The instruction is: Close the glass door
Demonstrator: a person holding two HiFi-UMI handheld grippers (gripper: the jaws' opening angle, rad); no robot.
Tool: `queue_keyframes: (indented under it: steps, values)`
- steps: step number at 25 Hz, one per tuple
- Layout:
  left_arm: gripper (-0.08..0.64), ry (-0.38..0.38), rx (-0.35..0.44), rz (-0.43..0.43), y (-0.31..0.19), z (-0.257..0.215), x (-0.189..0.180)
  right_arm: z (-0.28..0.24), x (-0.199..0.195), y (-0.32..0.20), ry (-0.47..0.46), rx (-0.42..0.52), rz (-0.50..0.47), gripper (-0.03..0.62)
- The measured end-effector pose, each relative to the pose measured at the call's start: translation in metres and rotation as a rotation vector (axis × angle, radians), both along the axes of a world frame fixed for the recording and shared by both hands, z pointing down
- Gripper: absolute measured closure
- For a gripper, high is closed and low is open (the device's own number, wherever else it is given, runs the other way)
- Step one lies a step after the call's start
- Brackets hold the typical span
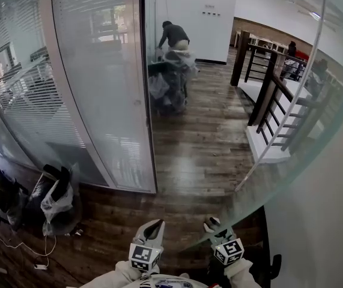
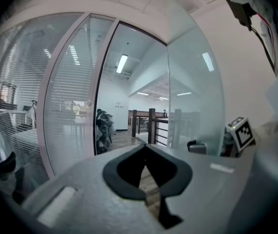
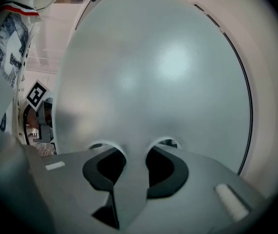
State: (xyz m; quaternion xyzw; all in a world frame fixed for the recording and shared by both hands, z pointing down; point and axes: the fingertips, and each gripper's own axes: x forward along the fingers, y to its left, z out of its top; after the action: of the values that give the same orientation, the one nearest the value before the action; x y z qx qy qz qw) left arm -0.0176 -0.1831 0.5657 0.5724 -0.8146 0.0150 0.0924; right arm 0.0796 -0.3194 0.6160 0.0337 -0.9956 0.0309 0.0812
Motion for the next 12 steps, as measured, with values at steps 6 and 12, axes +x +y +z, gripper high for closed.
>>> queue_keyframes:
  steps: [6, 12]
  values:
    - [0.557, 0.003, 0.006, 0.014, 0.008, 0.001, -0.020, 0.003, -0.023, -0.001, -0.003, -0.001, 0.024, 0.474]
    - [0.557, -0.003, 0.016, 0.035, 0.018, 0.000, -0.041, 0.001, -0.050, -0.003, -0.005, 0.001, 0.060, 0.474]
